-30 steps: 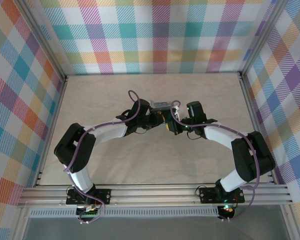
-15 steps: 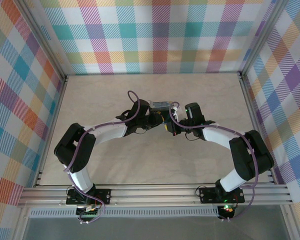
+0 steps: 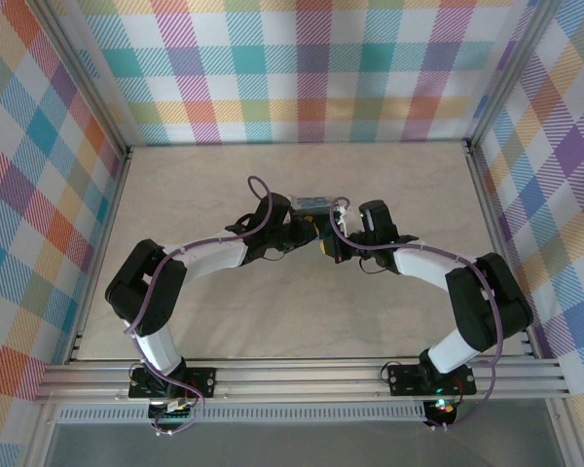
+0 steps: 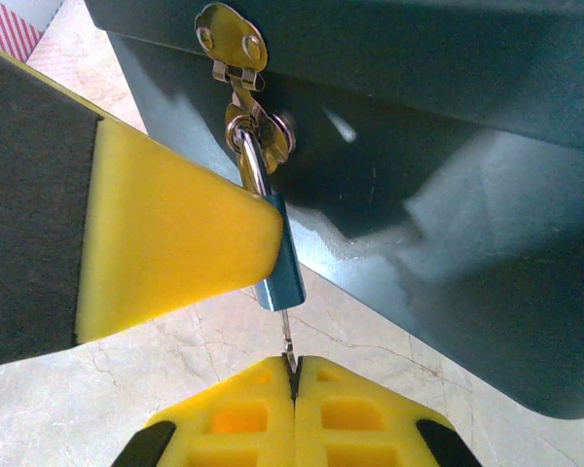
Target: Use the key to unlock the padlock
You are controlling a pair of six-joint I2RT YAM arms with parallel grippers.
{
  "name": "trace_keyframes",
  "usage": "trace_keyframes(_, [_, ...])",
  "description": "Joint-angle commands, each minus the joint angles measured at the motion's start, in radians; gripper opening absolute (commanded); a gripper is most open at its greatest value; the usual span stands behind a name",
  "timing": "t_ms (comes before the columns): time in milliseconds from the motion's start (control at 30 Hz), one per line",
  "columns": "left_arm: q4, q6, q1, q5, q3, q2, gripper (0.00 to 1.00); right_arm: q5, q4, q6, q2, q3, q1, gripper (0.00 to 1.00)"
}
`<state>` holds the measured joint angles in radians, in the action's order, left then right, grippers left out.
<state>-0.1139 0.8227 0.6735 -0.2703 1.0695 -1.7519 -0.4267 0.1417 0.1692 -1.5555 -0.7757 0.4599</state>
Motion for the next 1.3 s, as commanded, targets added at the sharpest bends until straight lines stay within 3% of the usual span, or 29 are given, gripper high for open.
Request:
trace_keyframes(0, [-0.022, 0.006, 0.038, -0.096, -0.011, -0.020, 0.14, -0.081, 0.191, -0.004, 0.034, -0.074, 0.034, 0.00])
trace_keyframes(667, [0.005, -0.008, 0.038, -0.075, 0.017, -0.021, 0.14, -0.052, 0.197, 0.049, 0.118, 0.142, 0.040, 0.00])
trace_keyframes(1267, [0.010, -0.007, 0.042, -0.101, 0.001, -0.010, 0.14, -0.097, 0.328, 0.005, 0.011, -0.051, 0.029, 0.00])
